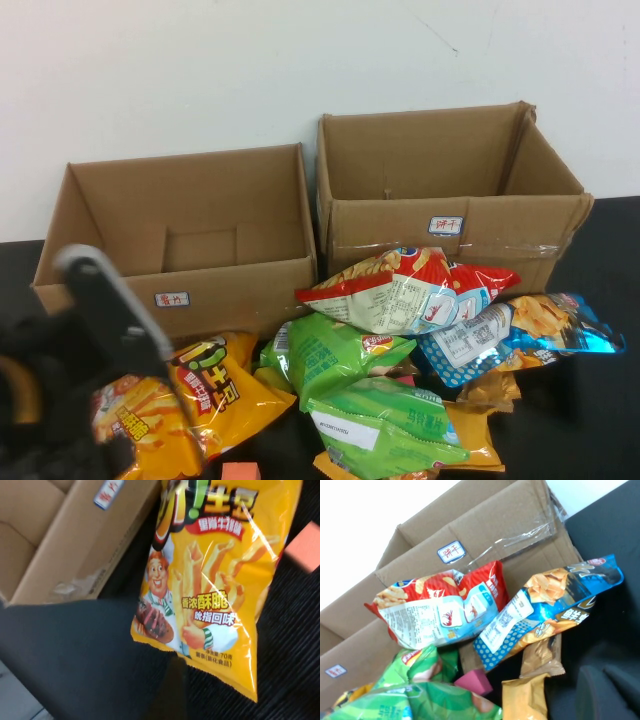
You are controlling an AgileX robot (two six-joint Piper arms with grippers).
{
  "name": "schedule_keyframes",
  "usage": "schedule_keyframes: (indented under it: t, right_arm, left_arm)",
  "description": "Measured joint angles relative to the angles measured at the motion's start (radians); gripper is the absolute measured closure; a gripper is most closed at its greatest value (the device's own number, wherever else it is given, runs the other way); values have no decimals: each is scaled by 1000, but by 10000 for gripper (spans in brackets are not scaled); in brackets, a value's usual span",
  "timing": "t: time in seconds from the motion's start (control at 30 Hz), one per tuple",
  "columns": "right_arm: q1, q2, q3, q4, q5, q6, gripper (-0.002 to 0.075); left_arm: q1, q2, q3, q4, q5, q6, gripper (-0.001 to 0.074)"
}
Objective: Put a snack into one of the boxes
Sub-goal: Pick up the potato chip
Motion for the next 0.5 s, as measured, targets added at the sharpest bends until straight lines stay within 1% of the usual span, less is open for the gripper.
schedule_keyframes:
  t: [0.13, 0.2, 0.4, 0.5]
  right_arm:
    - [0, 0, 0, 8, 1, -37, 727]
    - [0, 0, 0, 13, 1, -49, 727]
    - [0, 0, 0, 17, 1, -61, 727]
    - [0, 0, 0, 17, 1, -68, 727]
  left_arm:
    - [-68, 135, 0, 60, -56, -66, 52]
    - [-81, 198, 0, 74, -95, -100, 46]
    - [-85, 359, 0, 137, -188, -223, 42]
    - [-44, 431, 0, 142, -231, -287, 42]
